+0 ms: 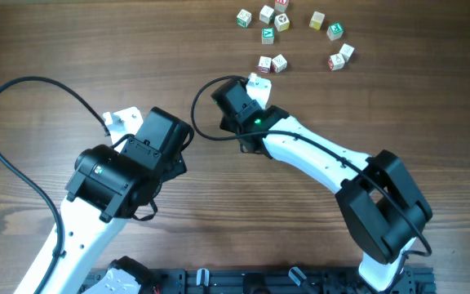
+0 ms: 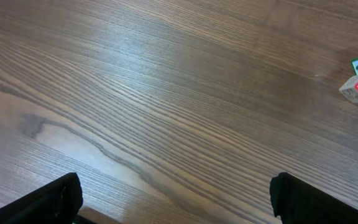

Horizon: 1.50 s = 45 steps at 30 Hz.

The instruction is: Form a circle

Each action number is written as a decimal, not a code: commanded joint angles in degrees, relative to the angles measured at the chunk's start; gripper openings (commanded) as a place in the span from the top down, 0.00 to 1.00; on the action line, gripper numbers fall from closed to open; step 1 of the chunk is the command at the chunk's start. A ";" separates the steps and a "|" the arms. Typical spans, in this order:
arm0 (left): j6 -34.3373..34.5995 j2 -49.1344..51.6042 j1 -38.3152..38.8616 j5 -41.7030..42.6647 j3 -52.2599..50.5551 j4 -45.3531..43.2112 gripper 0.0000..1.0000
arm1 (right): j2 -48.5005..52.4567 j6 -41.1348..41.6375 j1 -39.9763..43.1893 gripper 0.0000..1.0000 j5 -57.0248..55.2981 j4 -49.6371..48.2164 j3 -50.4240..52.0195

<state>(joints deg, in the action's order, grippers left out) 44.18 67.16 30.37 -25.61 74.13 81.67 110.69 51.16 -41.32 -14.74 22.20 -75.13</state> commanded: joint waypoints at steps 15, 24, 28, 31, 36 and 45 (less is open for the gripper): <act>-0.28 -0.42 -0.17 -0.15 -0.22 0.04 0.00 | 1.44 -2.97 5.99 0.95 6.08 -1.09 -0.50; -0.28 -0.42 -0.17 -0.15 -0.22 0.04 0.00 | 1.64 -7.72 5.53 0.95 11.63 -2.08 -0.50; -0.28 -0.42 -0.17 -0.15 -0.22 0.04 0.00 | 4.00 -9.05 5.53 0.95 14.58 -5.03 -0.50; -0.28 -0.42 -0.17 -0.17 -0.22 0.04 0.00 | 4.11 -9.42 5.16 0.95 14.86 -5.86 -0.50; -0.28 -0.42 -0.17 -0.15 -0.22 0.04 0.00 | 4.22 -10.71 4.57 0.96 15.30 -6.95 -0.50; -0.28 -0.42 -0.17 -0.15 -0.22 0.04 0.00 | 5.55 -10.88 4.42 0.96 15.76 -9.11 -0.50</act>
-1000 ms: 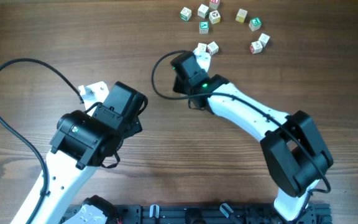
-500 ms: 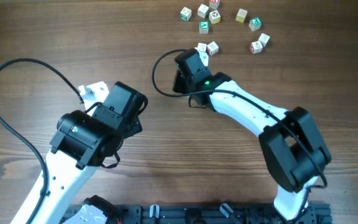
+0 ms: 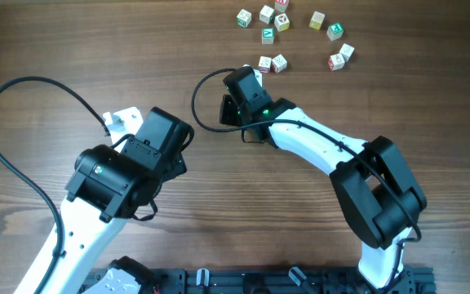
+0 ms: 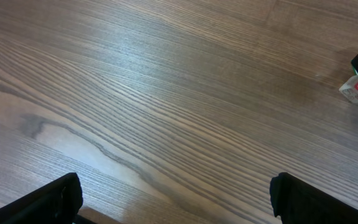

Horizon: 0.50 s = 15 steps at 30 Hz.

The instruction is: Form a circle

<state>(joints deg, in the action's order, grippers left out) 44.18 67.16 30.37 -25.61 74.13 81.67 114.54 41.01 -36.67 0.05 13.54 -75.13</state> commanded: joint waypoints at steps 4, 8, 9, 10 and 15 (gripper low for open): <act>-0.28 -0.42 -0.17 -0.15 -0.22 0.04 0.00 | 1.73 -0.76 -0.24 0.95 0.48 0.57 -0.50; -0.28 -0.42 -0.17 -0.15 -0.22 0.04 0.00 | 2.25 -0.76 -0.24 0.95 0.02 1.05 -0.50; -0.28 -0.42 -0.17 -0.15 -0.22 0.04 0.00 | 2.25 -0.76 -0.24 0.95 0.00 1.07 -0.50; -0.28 -0.42 -0.17 -0.15 -0.22 0.04 0.00 | 2.27 -0.79 -0.24 0.95 -0.26 1.16 -0.50; -0.28 -0.42 -0.17 -0.15 -0.22 0.04 0.00 | 3.26 -1.81 -0.24 0.96 -0.59 0.83 -0.50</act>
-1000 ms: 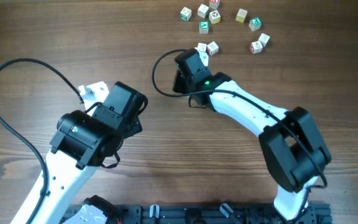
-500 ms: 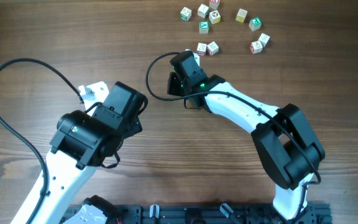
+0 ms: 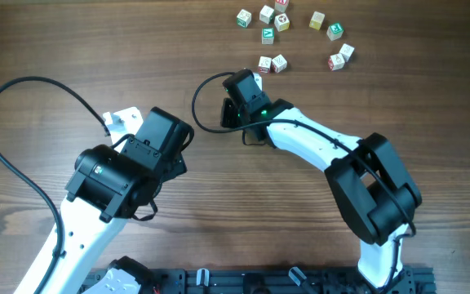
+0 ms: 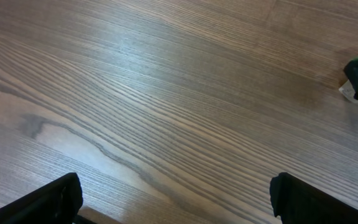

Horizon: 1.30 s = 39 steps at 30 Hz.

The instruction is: Form a circle

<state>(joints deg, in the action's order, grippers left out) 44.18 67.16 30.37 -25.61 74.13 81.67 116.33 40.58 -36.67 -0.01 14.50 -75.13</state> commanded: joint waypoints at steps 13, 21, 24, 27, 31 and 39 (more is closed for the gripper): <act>-0.28 -0.42 -0.17 -0.15 -0.22 0.04 0.00 | 1.44 0.13 -0.28 0.96 -1.42 -0.07 -0.61; -0.28 -0.42 -0.17 -0.15 -0.22 0.04 0.00 | 1.42 0.15 -0.28 0.95 -1.84 0.59 -1.07; -0.28 -0.42 -0.17 -0.15 -0.22 0.04 0.00 | 1.42 0.15 -0.28 0.95 -2.34 1.64 -1.70; -0.28 -0.42 -0.17 -0.15 -0.22 0.04 0.00 | 1.42 0.39 -0.28 0.95 -2.51 1.90 -1.84; -0.28 -0.42 -0.17 -0.15 -0.22 0.04 0.00 | 1.42 0.39 -0.28 0.95 -2.54 2.51 -2.34; -0.28 -0.42 -0.17 -0.15 -0.22 0.04 0.00 | 1.42 0.31 -0.28 0.95 -2.75 2.29 -2.67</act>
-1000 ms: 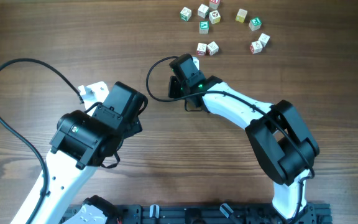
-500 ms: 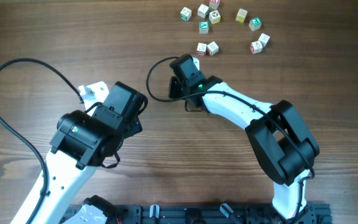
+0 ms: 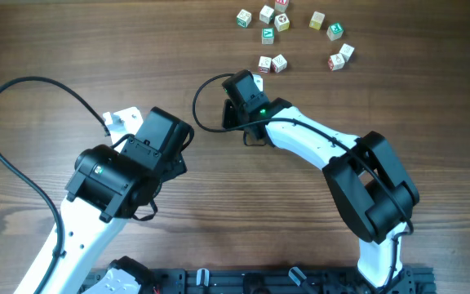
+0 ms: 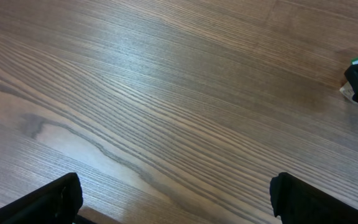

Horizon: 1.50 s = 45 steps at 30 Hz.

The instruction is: Form a circle

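Observation:
Several small lettered cubes lie in a loose cluster at the table's far side, among them a pair [image 3: 272, 63] nearest the arms and a green one [image 3: 334, 31]. A white cube [image 3: 257, 79] sits just below that pair, with my right gripper [image 3: 250, 84] right at it; its fingers are hidden under the wrist. In the left wrist view the right gripper is a dark shape covering most of that cube [image 4: 347, 92], with a green-and-white edge showing above it. My left gripper [image 4: 176, 199] is open over bare wood.
The left arm [image 3: 129, 171] fills the lower left, its black cable [image 3: 6, 98] looping out to the left. The right arm [image 3: 365, 188] stretches from the front right to the middle. Black fixtures line the table's front edge [image 3: 259, 282].
Hardly anything has changed. The right gripper has shifted very slightly at the cube, and a little more of the green-and-white edge shows above it. The left arm has not moved.
At first the right gripper stood just short of the white cube, and the left wrist view showed a red-lettered cube and a green one uncovered. Then the gripper had closed in and hid part of the red-lettered cube. Then it covered most of it, as now.

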Each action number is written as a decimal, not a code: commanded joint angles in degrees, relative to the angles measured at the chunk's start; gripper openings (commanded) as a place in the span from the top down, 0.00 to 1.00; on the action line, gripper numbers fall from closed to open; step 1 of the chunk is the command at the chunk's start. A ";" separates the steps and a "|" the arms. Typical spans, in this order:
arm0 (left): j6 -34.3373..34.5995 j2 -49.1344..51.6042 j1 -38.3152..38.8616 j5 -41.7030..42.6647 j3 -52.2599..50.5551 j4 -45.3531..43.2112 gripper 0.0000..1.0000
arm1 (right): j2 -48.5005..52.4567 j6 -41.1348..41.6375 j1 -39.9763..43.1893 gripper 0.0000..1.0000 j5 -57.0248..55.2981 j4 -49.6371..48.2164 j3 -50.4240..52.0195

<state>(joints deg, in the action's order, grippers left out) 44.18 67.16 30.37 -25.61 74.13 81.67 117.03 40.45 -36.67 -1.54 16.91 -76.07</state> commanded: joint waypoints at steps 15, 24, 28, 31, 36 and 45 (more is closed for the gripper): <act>-0.28 -0.42 -0.17 -0.15 -0.22 0.02 0.00 | 0.72 1.75 -0.28 0.96 -2.95 0.48 -1.73; -0.28 -0.42 -0.17 -0.17 -0.22 0.04 0.00 | 0.72 3.17 -0.28 0.95 -4.00 1.11 -1.73; -0.28 -0.42 -0.17 -0.15 -0.22 0.04 0.00 | 0.72 3.15 -0.28 0.96 -3.98 0.98 -1.73; -0.28 -0.42 -0.17 -0.15 -0.22 0.04 0.00 | 0.72 1.29 -0.28 0.95 -2.80 -0.02 -1.73; -0.28 -0.42 -0.17 -0.15 -0.22 0.04 0.00 | 0.70 -3.02 -0.28 0.95 1.64 -2.84 -1.75; -0.28 -0.42 -0.17 -0.15 -0.22 0.04 0.00 | -2.36 -2.80 -0.22 0.95 0.98 -1.97 -3.43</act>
<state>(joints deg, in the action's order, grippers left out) 44.18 67.16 30.37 -25.61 74.13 81.67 116.99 38.65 -36.67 -1.08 14.09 -78.19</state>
